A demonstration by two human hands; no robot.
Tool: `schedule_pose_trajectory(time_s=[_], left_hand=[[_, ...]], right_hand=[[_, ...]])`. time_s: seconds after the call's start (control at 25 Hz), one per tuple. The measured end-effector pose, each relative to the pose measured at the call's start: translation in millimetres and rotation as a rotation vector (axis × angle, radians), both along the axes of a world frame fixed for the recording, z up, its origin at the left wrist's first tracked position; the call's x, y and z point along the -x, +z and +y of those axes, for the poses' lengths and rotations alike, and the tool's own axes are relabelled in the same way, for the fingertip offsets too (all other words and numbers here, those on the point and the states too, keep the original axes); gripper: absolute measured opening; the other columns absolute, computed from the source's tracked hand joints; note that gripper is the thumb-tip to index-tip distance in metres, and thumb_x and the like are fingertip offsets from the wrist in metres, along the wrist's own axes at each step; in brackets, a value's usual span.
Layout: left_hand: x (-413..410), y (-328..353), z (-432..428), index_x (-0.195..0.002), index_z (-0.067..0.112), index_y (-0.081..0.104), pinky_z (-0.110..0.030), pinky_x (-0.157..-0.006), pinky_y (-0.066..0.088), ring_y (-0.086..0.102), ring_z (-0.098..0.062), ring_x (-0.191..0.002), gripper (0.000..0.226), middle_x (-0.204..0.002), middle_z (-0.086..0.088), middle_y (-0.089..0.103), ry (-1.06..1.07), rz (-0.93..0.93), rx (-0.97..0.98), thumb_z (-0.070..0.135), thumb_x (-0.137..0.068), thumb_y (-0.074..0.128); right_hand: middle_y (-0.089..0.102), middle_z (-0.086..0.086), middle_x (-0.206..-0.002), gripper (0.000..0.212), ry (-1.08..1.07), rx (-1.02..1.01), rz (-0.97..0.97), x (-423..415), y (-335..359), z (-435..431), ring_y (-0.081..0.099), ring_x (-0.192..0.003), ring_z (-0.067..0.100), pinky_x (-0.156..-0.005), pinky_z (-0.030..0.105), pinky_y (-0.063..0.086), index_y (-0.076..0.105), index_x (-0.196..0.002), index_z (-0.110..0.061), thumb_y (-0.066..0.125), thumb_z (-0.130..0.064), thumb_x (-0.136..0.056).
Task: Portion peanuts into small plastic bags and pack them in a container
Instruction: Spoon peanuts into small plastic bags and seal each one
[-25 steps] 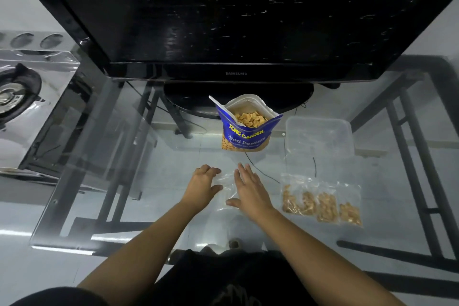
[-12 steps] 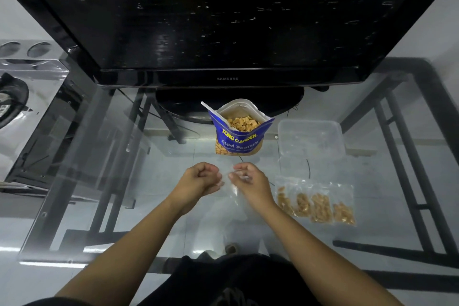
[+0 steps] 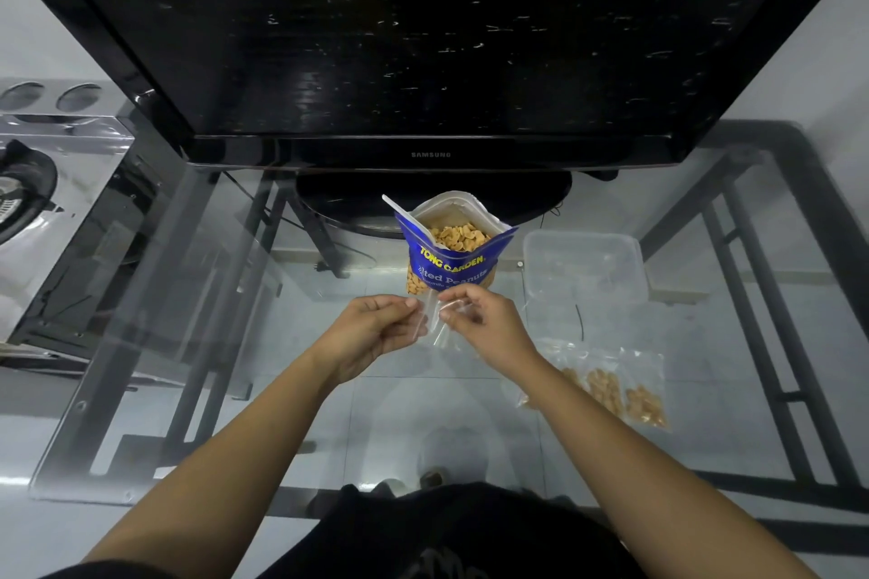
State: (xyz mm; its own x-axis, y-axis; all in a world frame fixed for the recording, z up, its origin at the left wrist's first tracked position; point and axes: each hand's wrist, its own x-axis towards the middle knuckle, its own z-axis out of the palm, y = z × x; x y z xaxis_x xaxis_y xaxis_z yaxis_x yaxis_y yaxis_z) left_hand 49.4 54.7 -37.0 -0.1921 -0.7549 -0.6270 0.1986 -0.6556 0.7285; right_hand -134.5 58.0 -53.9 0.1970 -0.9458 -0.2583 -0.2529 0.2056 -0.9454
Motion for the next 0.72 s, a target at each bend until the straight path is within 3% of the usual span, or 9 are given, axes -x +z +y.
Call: schedule_pose_trajectory(time_s=[0.28, 0.6, 0.72], left_hand=[[1, 4, 1, -0.091, 0.004, 0.067, -0.021, -0.066, 0.058, 0.072, -0.016, -0.072, 0.015, -0.077, -0.008, 0.074, -0.044, 0.054, 0.023, 0.005, -0.09, 0.053], [5, 13, -1, -0.098, 0.002, 0.066, -0.022, -0.068, 0.059, 0.071, -0.016, -0.075, 0.017, -0.081, -0.008, 0.073, -0.048, 0.136, 0.041, 0.003, -0.091, 0.051], [10, 19, -4, -0.098, 0.003, 0.065, -0.02, -0.063, 0.057, 0.07, -0.013, -0.069, 0.016, -0.078, -0.005, 0.072, -0.064, 0.044, 0.106, -0.002, -0.087, 0.055]], right_hand=[[0.063, -0.001, -0.104, 0.022, 0.008, 0.073, 0.042, 3, 6, -2, 0.057, -0.086, 0.003, -0.064, 0.01, 0.048, 0.063, -0.106, -0.015, 0.067, -0.02, -0.085], [0.066, 0.0, -0.103, 0.018, 0.01, 0.124, 0.058, 9, 16, -5, 0.061, -0.093, 0.009, -0.073, 0.017, 0.05, 0.064, -0.103, -0.017, 0.066, -0.019, -0.085], [0.067, 0.001, -0.096, 0.016, 0.007, 0.155, 0.065, 10, 22, -6, 0.063, -0.087, 0.011, -0.073, 0.02, 0.051, 0.066, -0.1, -0.019, 0.068, -0.018, -0.084]])
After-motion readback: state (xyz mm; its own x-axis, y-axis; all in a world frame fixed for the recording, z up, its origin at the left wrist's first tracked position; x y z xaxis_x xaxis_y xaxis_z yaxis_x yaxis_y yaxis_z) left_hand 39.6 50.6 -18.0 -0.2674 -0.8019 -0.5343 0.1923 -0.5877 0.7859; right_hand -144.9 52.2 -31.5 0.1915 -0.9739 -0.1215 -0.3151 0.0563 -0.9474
